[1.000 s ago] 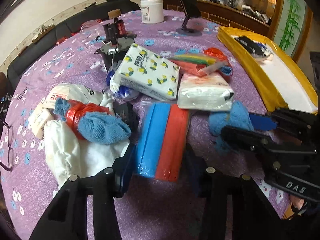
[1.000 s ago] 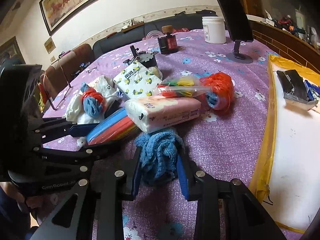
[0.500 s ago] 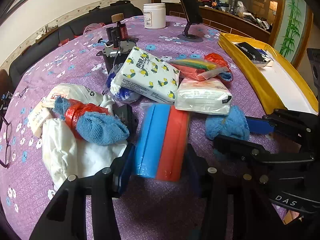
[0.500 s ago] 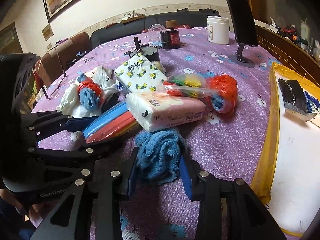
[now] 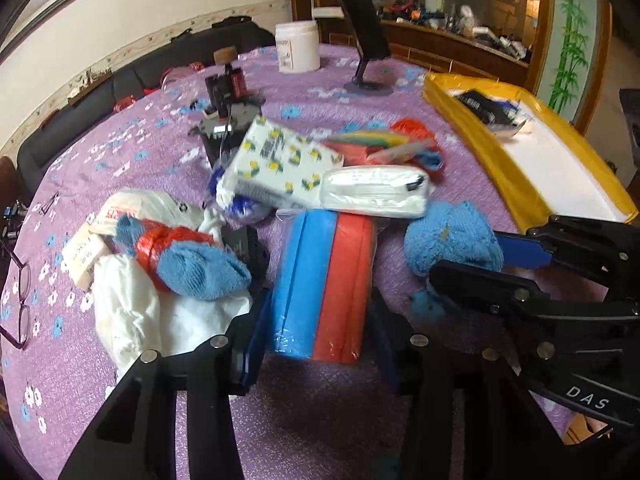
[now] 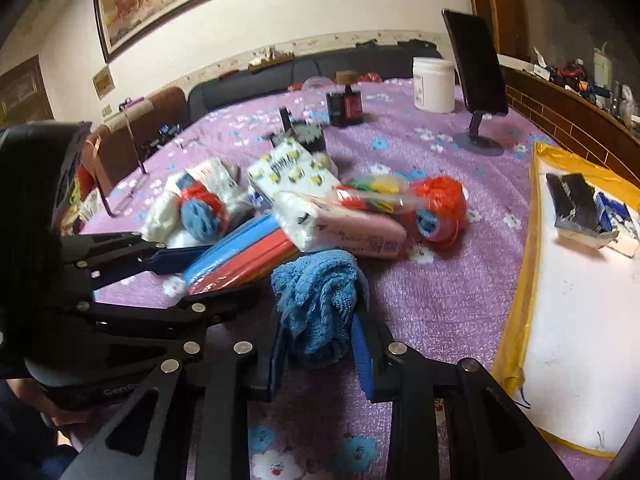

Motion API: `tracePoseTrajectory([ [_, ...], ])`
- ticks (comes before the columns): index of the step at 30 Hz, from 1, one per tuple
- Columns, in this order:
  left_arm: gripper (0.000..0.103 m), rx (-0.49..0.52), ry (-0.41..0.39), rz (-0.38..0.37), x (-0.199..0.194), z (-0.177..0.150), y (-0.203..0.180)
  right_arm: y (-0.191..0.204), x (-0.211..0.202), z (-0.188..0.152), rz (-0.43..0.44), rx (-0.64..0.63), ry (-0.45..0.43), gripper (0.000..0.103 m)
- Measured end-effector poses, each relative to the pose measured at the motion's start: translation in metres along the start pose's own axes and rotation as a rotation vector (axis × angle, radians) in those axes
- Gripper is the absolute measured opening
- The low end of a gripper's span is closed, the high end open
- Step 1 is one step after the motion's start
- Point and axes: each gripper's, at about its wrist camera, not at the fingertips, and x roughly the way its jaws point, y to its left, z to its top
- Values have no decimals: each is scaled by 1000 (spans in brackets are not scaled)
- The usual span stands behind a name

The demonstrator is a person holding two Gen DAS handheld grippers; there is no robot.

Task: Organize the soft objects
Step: 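Carry the foam block and knitted cloth with both grippers to the tray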

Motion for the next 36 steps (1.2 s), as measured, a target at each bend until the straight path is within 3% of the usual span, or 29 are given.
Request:
tracePoseTrajectory([
  [7, 45, -50, -67, -27, -20, 6, 10, 0, -30, 10, 27, 33, -82, 32],
  [18, 45, -93, -108, -12, -50, 6, 10, -7, -49, 9, 39, 68, -110, 32],
  [26, 45, -94, -107, -2, -57, 2, 8, -18, -63, 5, 27, 84, -137, 32],
  [36, 45, -146, -45, 1, -41, -11, 23, -28, -61, 1, 35, 116, -125, 32],
])
